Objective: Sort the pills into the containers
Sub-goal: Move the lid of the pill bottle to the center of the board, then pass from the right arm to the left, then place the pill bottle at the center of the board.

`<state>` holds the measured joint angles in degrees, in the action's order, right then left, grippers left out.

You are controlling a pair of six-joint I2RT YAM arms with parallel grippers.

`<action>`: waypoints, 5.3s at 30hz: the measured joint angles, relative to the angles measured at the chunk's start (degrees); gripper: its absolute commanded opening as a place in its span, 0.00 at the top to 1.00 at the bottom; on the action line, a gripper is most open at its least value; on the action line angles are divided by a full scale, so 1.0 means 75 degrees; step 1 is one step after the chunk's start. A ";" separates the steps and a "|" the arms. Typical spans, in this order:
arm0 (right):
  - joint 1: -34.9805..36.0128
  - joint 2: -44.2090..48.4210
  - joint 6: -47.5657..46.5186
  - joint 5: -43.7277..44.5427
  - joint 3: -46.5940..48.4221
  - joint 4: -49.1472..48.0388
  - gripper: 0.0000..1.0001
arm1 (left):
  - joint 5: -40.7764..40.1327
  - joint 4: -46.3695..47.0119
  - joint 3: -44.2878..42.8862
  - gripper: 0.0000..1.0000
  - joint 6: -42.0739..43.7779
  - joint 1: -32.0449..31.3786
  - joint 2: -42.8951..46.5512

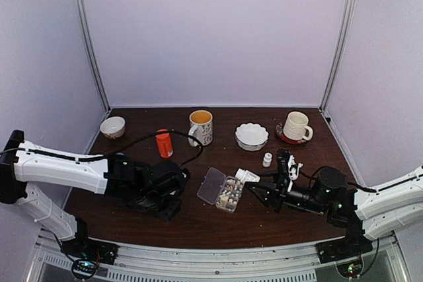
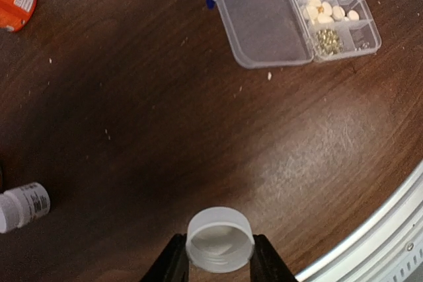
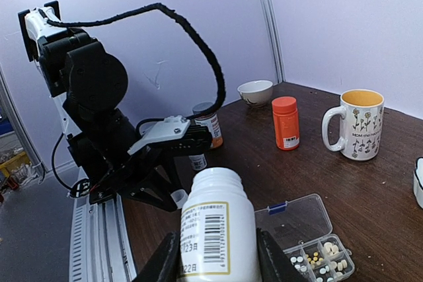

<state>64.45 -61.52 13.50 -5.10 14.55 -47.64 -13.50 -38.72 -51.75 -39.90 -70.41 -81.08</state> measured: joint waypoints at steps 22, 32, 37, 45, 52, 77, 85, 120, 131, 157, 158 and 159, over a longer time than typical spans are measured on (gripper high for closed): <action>0.0000 -0.0350 0.0446 -0.0009 -0.0291 -0.0551 1.00 | 0.0583 0.0382 -0.1574 0.60 0.0903 0.1684 -0.2946; 0.0000 -0.0769 0.0519 -0.0152 -0.0286 -0.0723 1.00 | 0.0746 0.0437 -0.1574 0.40 0.0959 0.1763 -0.2975; -0.0006 -0.1139 0.0676 -0.0303 -0.0289 -0.1230 1.00 | 0.0761 0.0449 -0.1574 0.39 0.0941 0.1784 -0.2973; -0.0044 -0.1737 0.0903 -0.0871 -0.0291 -0.2442 1.00 | 0.0997 0.0044 -0.1684 0.35 0.0816 0.1784 -0.1180; -0.0047 -0.1775 0.0866 -0.1276 -0.0096 -0.2748 1.00 | 0.2043 0.0315 -0.2436 0.32 0.0525 0.1784 0.0694; -0.0047 -0.1754 -0.0268 -0.2025 0.2273 -0.1317 1.00 | 0.5394 0.2847 -0.2270 0.30 -0.2055 0.1778 0.0970; -0.0047 -0.2171 -0.0391 -0.2124 0.2620 -0.1128 1.00 | 0.5584 0.3002 -0.2168 0.32 -0.2323 0.1676 0.0970; -0.0315 -0.0076 -0.0516 -0.1014 0.1760 0.0938 0.19 | 0.3110 0.0694 -0.2320 0.70 -0.0495 0.0979 0.0230; -0.1177 0.2506 0.0178 0.1358 0.1049 0.3995 0.13 | 0.1061 -0.0297 -0.2923 0.69 0.0239 -0.0586 -0.2235; -0.1276 0.1562 0.1055 0.1883 0.1530 0.5881 0.12 | 0.0347 0.0093 -0.2871 0.21 -0.0050 -0.0845 -0.3695; -0.1276 0.1524 0.1064 0.1880 0.1547 0.5916 0.12 | 0.0344 0.0093 -0.2871 0.20 -0.0055 -0.0863 -0.3689; -0.1276 0.1480 0.1070 0.1880 0.1571 0.5948 0.12 | 0.0344 0.0090 -0.2871 0.20 -0.0058 -0.0874 -0.3678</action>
<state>54.87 -50.41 21.52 8.99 26.33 -3.03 -10.92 -38.04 -73.28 -40.34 -76.97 -108.66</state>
